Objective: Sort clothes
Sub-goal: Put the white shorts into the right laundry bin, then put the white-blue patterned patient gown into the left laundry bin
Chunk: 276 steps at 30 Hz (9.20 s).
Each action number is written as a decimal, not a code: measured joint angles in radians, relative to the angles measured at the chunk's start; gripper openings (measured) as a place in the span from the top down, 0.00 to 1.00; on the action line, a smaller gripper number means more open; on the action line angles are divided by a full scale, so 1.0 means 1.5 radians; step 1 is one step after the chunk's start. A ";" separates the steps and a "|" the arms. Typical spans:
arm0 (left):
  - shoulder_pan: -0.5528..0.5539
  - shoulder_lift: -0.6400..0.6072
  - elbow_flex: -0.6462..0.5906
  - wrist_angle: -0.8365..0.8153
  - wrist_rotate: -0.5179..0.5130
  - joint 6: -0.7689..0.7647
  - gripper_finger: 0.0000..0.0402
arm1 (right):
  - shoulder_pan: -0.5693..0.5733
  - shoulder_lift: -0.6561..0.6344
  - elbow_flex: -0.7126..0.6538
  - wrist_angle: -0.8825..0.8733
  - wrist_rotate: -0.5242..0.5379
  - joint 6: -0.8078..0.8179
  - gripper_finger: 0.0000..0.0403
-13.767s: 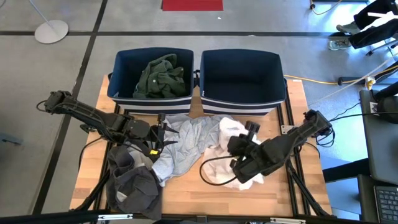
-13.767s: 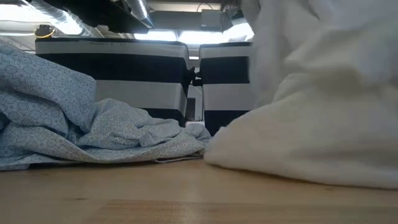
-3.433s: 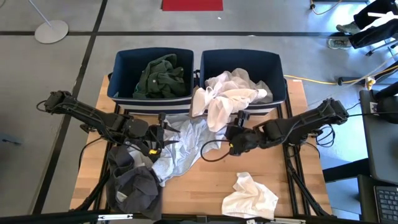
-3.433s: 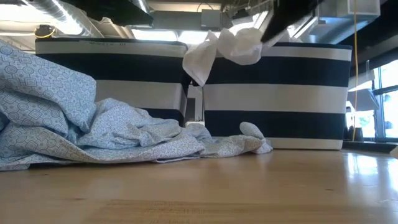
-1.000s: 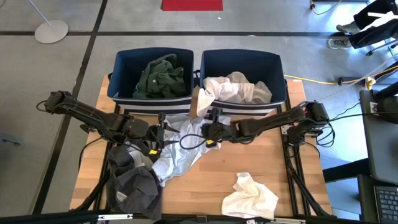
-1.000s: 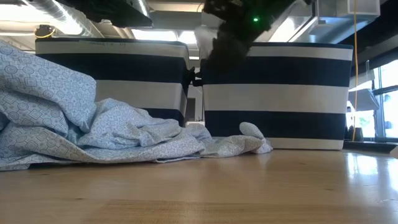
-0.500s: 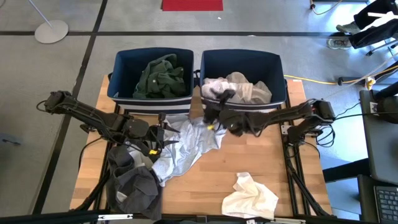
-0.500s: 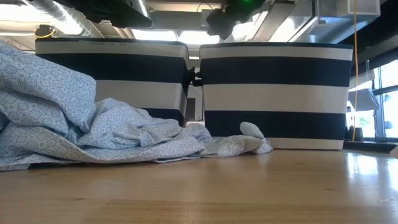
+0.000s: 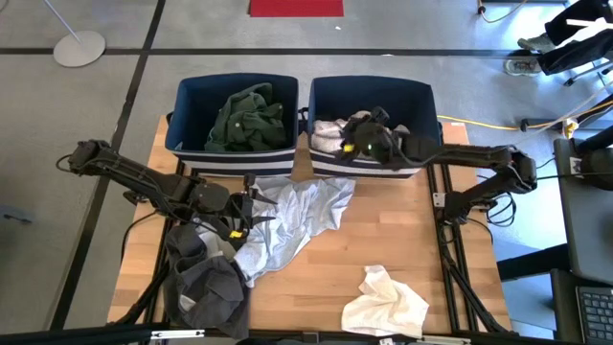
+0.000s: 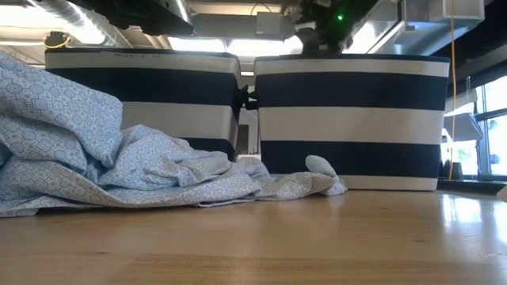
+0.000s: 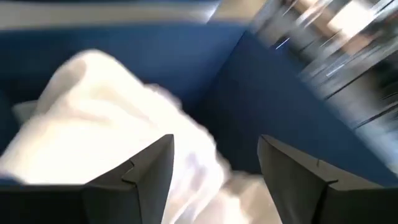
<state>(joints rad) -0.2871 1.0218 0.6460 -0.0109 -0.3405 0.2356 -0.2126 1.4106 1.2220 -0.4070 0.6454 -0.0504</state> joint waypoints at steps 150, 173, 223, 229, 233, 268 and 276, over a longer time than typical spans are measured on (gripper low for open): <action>0.000 0.000 0.000 0.015 0.000 -0.018 0.57 | 0.007 0.152 0.751 -0.633 0.188 0.132 0.96; 0.000 0.000 0.000 0.015 0.000 -0.019 0.57 | -0.183 0.167 0.243 -0.531 -0.047 0.158 0.81; 0.000 0.018 0.000 -0.292 -0.082 -0.439 0.57 | 0.366 0.166 0.012 -0.086 -0.164 0.148 0.45; 0.000 0.089 0.000 -0.369 -0.107 -0.636 0.57 | 0.384 0.166 -0.106 0.128 -0.171 0.132 0.45; 0.000 0.160 0.000 -0.352 -0.071 -0.673 0.57 | 0.383 0.166 -0.159 0.217 -0.171 0.132 0.45; -0.030 0.267 0.129 -0.088 0.154 -0.451 0.56 | 0.382 0.166 -0.214 0.098 -0.291 0.245 0.45; -0.010 0.271 0.128 -0.071 0.170 -0.429 0.52 | 0.396 0.166 -0.214 0.089 -0.286 0.256 0.45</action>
<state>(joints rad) -0.3021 1.4278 0.8379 -0.1174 -0.0860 -0.4080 0.3820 1.6600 0.9012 -0.2735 0.2167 0.3336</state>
